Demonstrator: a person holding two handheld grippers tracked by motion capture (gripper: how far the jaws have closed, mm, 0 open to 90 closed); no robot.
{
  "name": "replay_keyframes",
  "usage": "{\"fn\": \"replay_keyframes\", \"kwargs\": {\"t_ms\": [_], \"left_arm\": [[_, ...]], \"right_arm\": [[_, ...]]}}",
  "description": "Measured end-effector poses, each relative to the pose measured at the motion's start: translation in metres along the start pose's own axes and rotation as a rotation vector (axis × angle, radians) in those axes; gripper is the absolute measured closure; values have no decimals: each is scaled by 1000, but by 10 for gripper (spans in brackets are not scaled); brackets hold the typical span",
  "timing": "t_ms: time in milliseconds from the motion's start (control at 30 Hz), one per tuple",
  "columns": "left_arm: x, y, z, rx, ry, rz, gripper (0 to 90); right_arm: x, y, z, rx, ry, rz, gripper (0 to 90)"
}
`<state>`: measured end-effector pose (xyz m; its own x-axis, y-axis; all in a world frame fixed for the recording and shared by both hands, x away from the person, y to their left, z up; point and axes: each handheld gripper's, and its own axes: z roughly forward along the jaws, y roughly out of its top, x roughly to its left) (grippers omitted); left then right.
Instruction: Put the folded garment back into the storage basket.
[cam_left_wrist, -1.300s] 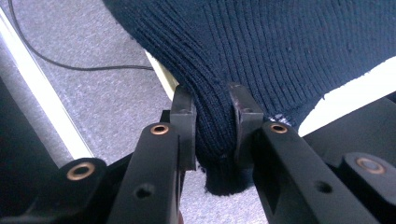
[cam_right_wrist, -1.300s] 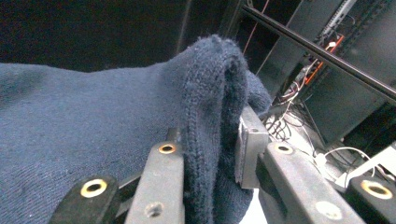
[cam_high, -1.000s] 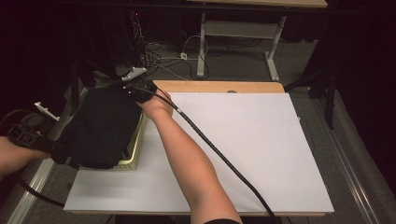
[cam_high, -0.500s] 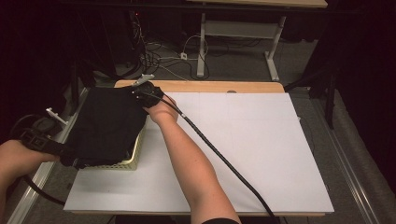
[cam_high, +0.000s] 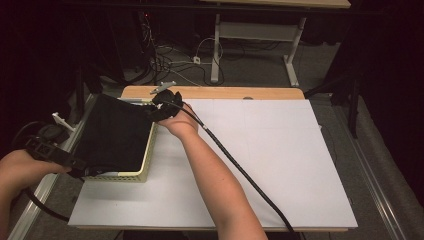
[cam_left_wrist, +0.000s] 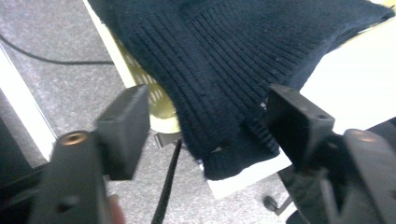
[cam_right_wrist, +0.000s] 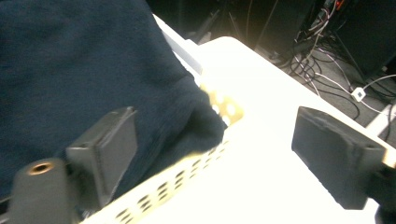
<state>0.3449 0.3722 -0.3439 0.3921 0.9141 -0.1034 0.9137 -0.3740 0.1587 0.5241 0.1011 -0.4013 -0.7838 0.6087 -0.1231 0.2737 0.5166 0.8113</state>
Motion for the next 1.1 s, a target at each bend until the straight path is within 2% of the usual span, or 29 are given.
{"fn": "replay_keyframes", "kwargs": {"t_ms": [67,167,200,333,667,733,800,833,867,900,1000,1100], "left_arm": [[-2,2,0,9,-6,-3,255],[-6,6,0,6,-1,-15,144],[-7,8,-1,6,5,-18,136],[-11,17,-5,-3,27,-42,0],[-23,30,-15,2,50,-27,15],[-24,30,-17,-11,37,-17,95],[-27,30,-16,-19,30,6,377],[-28,31,-15,-14,42,17,518],[-31,31,-11,1,82,38,625],[-32,32,-8,13,107,42,704],[-32,34,1,28,142,43,805],[-30,35,10,41,142,33,841]], "right_arm": [[-1,-4,-8,-13,12,8,114],[0,-12,-20,-34,4,6,27],[0,-14,-22,-38,3,10,1],[0,-28,-35,-56,-5,15,1],[-5,-55,-65,-71,2,34,1],[-6,-58,-71,-72,-5,32,0],[-9,-62,-80,-77,-18,31,0],[-10,-64,-84,-79,-22,34,0],[-11,-65,-86,-79,-26,30,0],[-12,-67,-90,-80,-32,30,1],[-14,-74,-98,-83,-37,35,0],[-14,-81,-103,-82,-45,33,0]]}}
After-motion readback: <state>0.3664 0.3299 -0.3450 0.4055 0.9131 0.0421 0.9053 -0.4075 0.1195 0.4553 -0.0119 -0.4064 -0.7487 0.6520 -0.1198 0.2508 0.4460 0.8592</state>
